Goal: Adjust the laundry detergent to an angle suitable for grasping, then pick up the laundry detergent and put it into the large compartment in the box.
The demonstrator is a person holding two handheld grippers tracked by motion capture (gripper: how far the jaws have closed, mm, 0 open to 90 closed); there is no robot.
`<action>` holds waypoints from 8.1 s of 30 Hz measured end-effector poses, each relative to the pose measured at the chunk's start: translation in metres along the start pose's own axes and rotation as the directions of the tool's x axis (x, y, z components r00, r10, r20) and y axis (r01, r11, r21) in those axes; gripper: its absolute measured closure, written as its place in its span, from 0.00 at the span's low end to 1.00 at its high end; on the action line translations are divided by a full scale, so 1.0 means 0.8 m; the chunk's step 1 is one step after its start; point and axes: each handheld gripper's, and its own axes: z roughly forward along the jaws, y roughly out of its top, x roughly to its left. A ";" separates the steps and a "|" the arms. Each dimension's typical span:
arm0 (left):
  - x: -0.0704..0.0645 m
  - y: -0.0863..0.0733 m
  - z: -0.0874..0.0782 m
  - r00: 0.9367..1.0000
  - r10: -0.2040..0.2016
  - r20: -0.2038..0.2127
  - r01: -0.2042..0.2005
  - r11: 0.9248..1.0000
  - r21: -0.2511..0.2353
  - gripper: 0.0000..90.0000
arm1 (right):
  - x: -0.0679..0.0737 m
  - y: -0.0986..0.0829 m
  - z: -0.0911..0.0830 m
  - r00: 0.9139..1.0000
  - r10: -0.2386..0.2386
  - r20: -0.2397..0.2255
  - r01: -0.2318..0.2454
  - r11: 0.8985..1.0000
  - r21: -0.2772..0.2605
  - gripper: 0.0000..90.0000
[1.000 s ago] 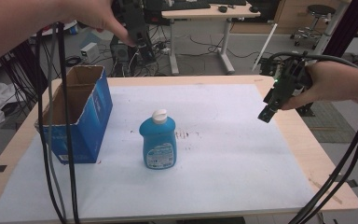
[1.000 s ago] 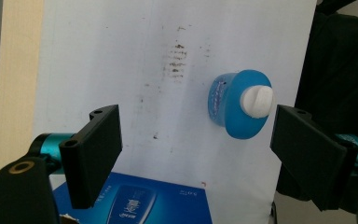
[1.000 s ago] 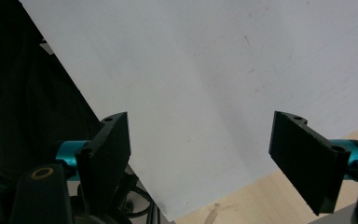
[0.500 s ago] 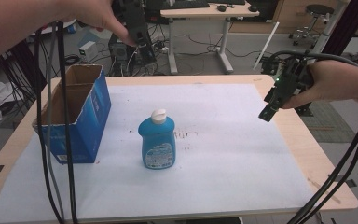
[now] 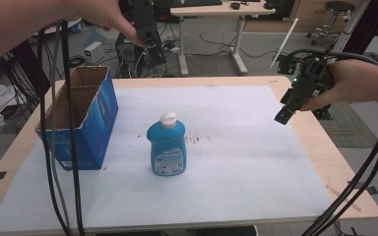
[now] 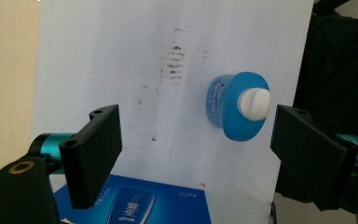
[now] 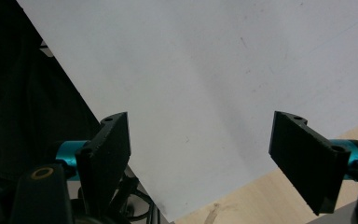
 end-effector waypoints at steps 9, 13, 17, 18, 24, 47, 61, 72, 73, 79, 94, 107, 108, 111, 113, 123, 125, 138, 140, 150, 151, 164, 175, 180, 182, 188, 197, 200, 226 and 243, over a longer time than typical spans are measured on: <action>-0.004 -0.002 -0.004 1.000 -0.003 -0.009 0.003 1.000 -0.010 0.19 | 0.000 -0.003 -0.002 1.000 0.003 0.002 -0.003 1.000 -0.005 0.22; -0.006 -0.004 -0.006 1.000 -0.003 -0.009 0.003 1.000 -0.015 0.19 | 0.001 -0.004 -0.005 1.000 0.001 0.003 -0.001 1.000 -0.012 0.22; -0.007 -0.005 -0.006 1.000 0.001 -0.008 -0.001 1.000 -0.007 0.19 | 0.002 -0.005 -0.006 1.000 0.008 0.005 -0.008 1.000 -0.015 0.22; -0.007 -0.005 -0.006 1.000 0.001 -0.008 -0.001 1.000 -0.007 0.19 | 0.002 -0.005 -0.006 1.000 0.008 0.005 -0.008 1.000 -0.015 0.22; -0.015 -0.005 -0.008 1.000 0.018 0.001 -0.018 1.000 -0.006 0.19 | 0.002 -0.006 -0.007 1.000 0.007 0.007 -0.007 1.000 -0.017 0.22; -0.065 -0.013 0.059 0.998 0.054 0.042 -0.057 0.996 0.073 0.19 | -0.001 -0.007 -0.002 1.000 0.004 0.004 -0.004 1.000 -0.019 0.22; -0.081 -0.013 0.130 0.997 0.061 0.036 -0.065 0.991 0.115 0.19 | -0.001 -0.003 0.005 1.000 -0.009 0.001 0.009 1.000 -0.019 0.22; -0.082 -0.013 0.169 0.998 0.048 0.041 -0.053 0.988 0.142 0.19 | 0.000 -0.004 0.008 1.000 -0.007 -0.002 0.007 1.000 -0.023 0.22; -0.083 -0.014 0.179 0.998 0.043 0.049 -0.050 0.988 0.147 0.19 | -0.001 -0.005 0.009 1.000 -0.010 -0.003 0.010 1.000 -0.024 0.22; -0.084 -0.016 0.192 0.998 0.038 0.057 -0.046 0.988 0.148 0.19 | -0.001 -0.004 0.009 1.000 -0.013 -0.002 0.013 1.000 -0.027 0.22; -0.082 -0.020 0.198 0.998 0.030 0.062 -0.039 0.988 0.146 0.19 | -0.003 -0.007 0.010 1.000 0.001 -0.006 -0.002 1.000 -0.027 0.22; -0.081 -0.021 0.200 0.998 0.026 0.065 -0.036 0.988 0.149 0.19 | -0.005 -0.004 0.015 1.000 -0.007 -0.012 0.007 1.000 -0.019 0.22; -0.081 -0.021 0.200 0.998 0.027 0.065 -0.036 0.988 0.151 0.19 | -0.005 -0.004 0.015 1.000 -0.008 -0.011 0.008 1.000 -0.018 0.22; -0.081 -0.021 0.200 0.997 0.024 0.068 -0.034 0.987 0.155 0.20 | -0.004 -0.004 0.015 1.000 0.000 -0.012 0.000 1.000 -0.019 0.22; -0.081 -0.021 0.201 0.997 0.021 0.069 -0.032 0.987 0.155 0.21 | -0.005 -0.004 0.015 1.000 -0.003 -0.011 0.003 1.000 -0.018 0.22; -0.080 -0.021 0.201 0.998 0.015 0.067 -0.026 0.987 0.158 0.24 | -0.005 -0.006 0.016 1.000 0.000 -0.013 0.000 1.000 -0.016 0.22; -0.080 -0.021 0.201 0.998 0.016 0.067 -0.027 0.986 0.162 0.24 | -0.005 -0.006 0.017 1.000 0.004 -0.015 -0.004 1.000 -0.017 0.22; -0.081 -0.021 0.201 0.998 0.018 0.060 -0.028 0.985 0.171 0.28 | -0.004 -0.007 0.018 1.000 0.006 -0.017 -0.007 1.000 -0.016 0.22; -0.080 -0.021 0.201 0.998 0.018 0.058 -0.027 0.985 0.171 0.28 | -0.004 -0.007 0.018 1.000 0.003 -0.016 -0.003 1.000 -0.014 0.22; -0.081 -0.021 0.200 0.999 0.020 0.050 -0.029 0.985 0.171 0.31 | -0.004 -0.007 0.018 1.000 0.001 -0.018 -0.001 1.000 -0.015 0.22; -0.080 -0.021 0.200 0.998 0.020 0.053 -0.029 0.985 0.171 0.31 | -0.004 -0.007 0.018 1.000 0.003 -0.017 -0.003 1.000 -0.012 0.22; -0.080 -0.021 0.204 0.999 0.016 0.033 -0.022 0.983 0.183 0.34 | -0.005 -0.005 0.019 1.000 0.003 -0.020 -0.003 1.000 -0.014 0.22; -0.081 -0.018 0.207 0.999 0.028 0.026 -0.033 0.980 0.197 0.40 | -0.006 -0.009 0.018 1.000 0.007 -0.018 -0.007 1.000 -0.016 0.22; -0.082 -0.018 0.207 0.999 0.026 0.025 -0.030 0.979 0.199 0.41 | -0.006 -0.011 0.019 1.000 0.008 -0.020 -0.008 1.000 -0.017 0.22; -0.082 -0.018 0.207 0.999 0.028 0.026 -0.033 0.979 0.200 0.41 | -0.006 -0.012 0.020 1.000 0.009 -0.021 -0.009 1.000 -0.018 0.22; -0.083 -0.020 0.204 0.999 0.029 0.018 -0.032 0.980 0.194 0.42 | -0.006 -0.013 0.018 1.000 0.011 -0.021 -0.011 1.000 -0.022 0.22; -0.078 -0.020 0.150 0.996 -0.090 0.018 0.086 0.986 0.140 0.42 | -0.011 -0.013 0.018 0.999 0.023 -0.025 -0.024 0.999 -0.026 0.22; -0.073 -0.023 0.123 0.988 -0.152 0.010 0.149 0.982 0.119 0.42 | -0.012 -0.013 0.018 1.000 0.014 -0.025 -0.015 0.999 -0.029 0.22; -0.031 -0.152 -0.086 0.798 -0.590 -0.125 0.579 0.807 -0.115 0.42 | -0.035 -0.014 0.024 0.996 0.051 -0.079 -0.056 0.997 -0.057 0.22; -0.013 -0.230 -0.119 0.670 -0.723 -0.172 0.710 0.691 -0.139 0.42 | -0.053 -0.018 0.016 0.993 0.082 -0.088 -0.088 0.994 -0.068 0.22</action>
